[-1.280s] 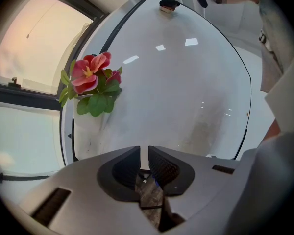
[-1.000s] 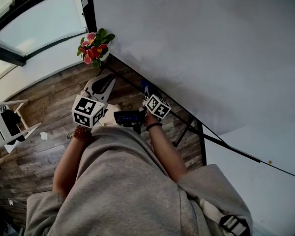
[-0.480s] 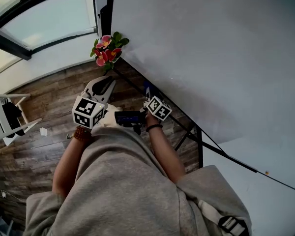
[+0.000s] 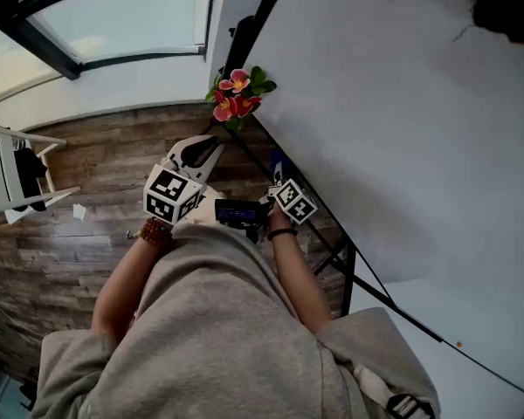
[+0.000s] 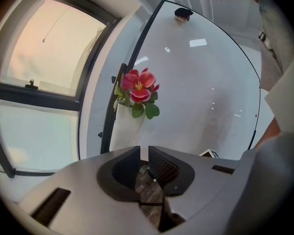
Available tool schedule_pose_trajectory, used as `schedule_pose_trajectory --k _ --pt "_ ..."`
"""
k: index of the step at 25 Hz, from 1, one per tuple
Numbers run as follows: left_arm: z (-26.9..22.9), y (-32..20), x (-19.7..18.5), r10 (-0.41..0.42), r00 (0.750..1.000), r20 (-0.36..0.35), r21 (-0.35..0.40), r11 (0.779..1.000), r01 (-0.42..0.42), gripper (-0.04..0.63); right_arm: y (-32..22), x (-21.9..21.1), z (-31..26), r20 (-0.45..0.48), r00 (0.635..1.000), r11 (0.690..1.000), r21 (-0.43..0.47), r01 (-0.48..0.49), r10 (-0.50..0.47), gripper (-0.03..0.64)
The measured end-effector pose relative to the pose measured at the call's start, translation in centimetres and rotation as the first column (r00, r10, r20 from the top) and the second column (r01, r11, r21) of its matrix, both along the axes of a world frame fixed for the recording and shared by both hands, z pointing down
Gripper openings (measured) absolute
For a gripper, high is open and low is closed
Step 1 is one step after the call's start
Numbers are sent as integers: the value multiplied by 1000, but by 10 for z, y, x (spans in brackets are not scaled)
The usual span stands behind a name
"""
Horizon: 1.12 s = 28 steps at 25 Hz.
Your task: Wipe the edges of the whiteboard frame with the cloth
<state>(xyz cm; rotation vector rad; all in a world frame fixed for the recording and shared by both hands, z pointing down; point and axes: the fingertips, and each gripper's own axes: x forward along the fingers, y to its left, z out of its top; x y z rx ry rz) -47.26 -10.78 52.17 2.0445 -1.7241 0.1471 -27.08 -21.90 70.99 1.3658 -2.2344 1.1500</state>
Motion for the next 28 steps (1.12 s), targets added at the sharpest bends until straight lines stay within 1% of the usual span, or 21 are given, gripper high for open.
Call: schedule_pose_trajectory --k 10,18,22,28 --pt "-3 16 -33 -87 996 -3 -2 996 87 58 -5 -36 -3 15 999 999 3 50 -50 110" --pt "-2 21 -47 -134 991 -1 -12 991 134 58 -9 -61 -4 42 995 996 -1 94 -93 110" --pt "-1 27 -56 -167 986 2 -19 986 167 58 -11 -77 -4 64 991 993 -6 116 -115 110" --pt "-3 40 -71 -223 975 11 -26 975 223 58 -13 -97 -7 112 986 992 1 124 -123 110"
